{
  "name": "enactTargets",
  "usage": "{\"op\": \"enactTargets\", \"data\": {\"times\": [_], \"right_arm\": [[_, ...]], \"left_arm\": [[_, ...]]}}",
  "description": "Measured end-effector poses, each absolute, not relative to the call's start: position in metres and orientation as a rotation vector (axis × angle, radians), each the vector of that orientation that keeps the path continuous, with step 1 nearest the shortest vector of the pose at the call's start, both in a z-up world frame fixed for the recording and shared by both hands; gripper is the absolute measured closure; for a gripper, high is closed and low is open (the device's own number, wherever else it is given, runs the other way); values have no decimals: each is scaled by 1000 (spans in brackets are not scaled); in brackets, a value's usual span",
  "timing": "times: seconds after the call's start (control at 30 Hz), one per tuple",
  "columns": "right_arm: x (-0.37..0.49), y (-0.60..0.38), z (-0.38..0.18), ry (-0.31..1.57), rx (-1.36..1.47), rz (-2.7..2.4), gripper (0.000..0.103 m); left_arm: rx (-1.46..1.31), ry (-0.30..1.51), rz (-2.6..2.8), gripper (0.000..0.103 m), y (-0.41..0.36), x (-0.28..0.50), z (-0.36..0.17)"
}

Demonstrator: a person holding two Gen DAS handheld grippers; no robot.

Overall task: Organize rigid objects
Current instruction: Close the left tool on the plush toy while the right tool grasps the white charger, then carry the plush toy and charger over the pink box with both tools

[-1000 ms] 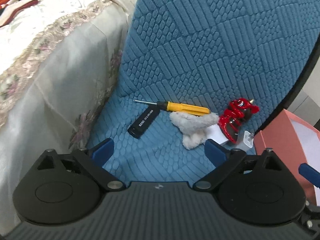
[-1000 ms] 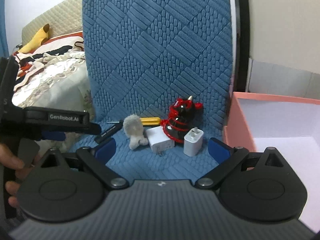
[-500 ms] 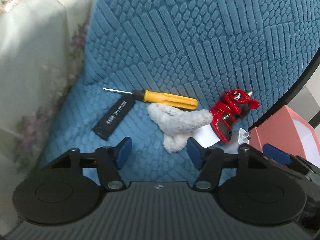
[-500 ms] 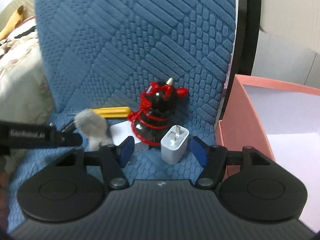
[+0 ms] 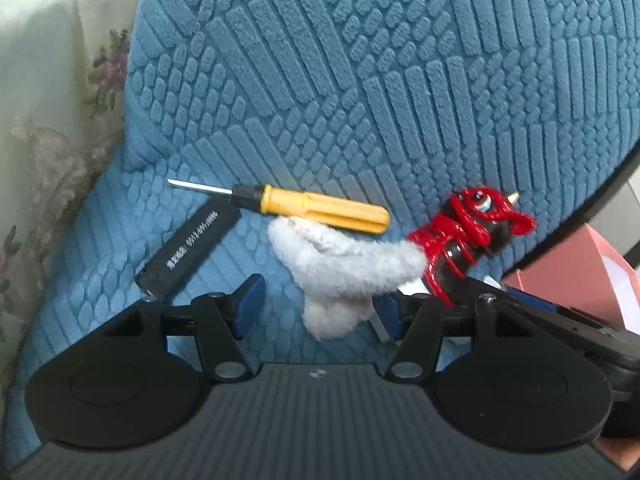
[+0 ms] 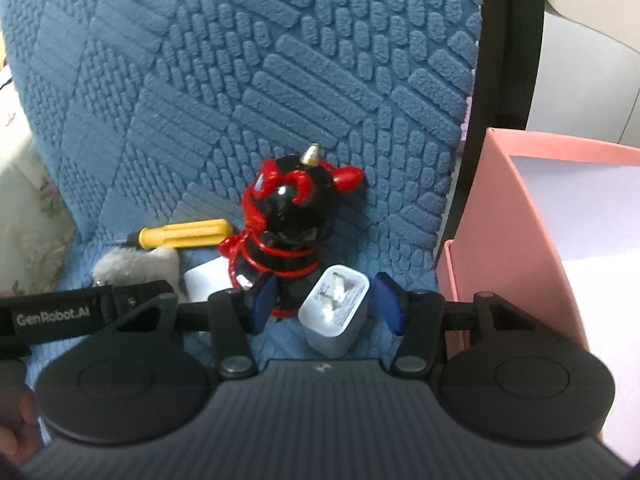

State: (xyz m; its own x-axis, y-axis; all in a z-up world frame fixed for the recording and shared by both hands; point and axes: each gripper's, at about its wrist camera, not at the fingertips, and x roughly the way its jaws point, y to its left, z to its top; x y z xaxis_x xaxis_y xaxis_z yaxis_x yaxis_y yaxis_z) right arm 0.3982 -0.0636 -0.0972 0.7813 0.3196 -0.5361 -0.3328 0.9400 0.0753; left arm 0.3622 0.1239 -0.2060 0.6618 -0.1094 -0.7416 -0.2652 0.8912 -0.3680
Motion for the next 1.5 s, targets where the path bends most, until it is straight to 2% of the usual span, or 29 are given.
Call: {"op": "enactTargets", "data": {"times": [0.27, 0.3, 0.33, 0.4, 0.5, 1.0, 1.5], "right_arm": [[402, -62, -95, 627, -29, 359, 48], [402, -63, -95, 635, -24, 363, 58], [403, -64, -94, 643, -23, 363, 61], [402, -65, -93, 653, -21, 372, 62], [397, -73, -89, 666, -7, 388, 62], [334, -91, -87, 644, -10, 429, 62], [259, -95, -92, 579, -107, 484, 62]], "left_arm": [[-512, 850, 106, 38, 123, 373, -214], [-516, 846, 103, 40, 123, 374, -214], [-526, 842, 102, 46, 123, 374, -214], [-551, 838, 93, 59, 125, 373, -214], [-549, 814, 103, 62, 125, 370, -210], [-606, 848, 130, 64, 116, 314, -193], [-524, 845, 110, 64, 102, 238, -164]]}}
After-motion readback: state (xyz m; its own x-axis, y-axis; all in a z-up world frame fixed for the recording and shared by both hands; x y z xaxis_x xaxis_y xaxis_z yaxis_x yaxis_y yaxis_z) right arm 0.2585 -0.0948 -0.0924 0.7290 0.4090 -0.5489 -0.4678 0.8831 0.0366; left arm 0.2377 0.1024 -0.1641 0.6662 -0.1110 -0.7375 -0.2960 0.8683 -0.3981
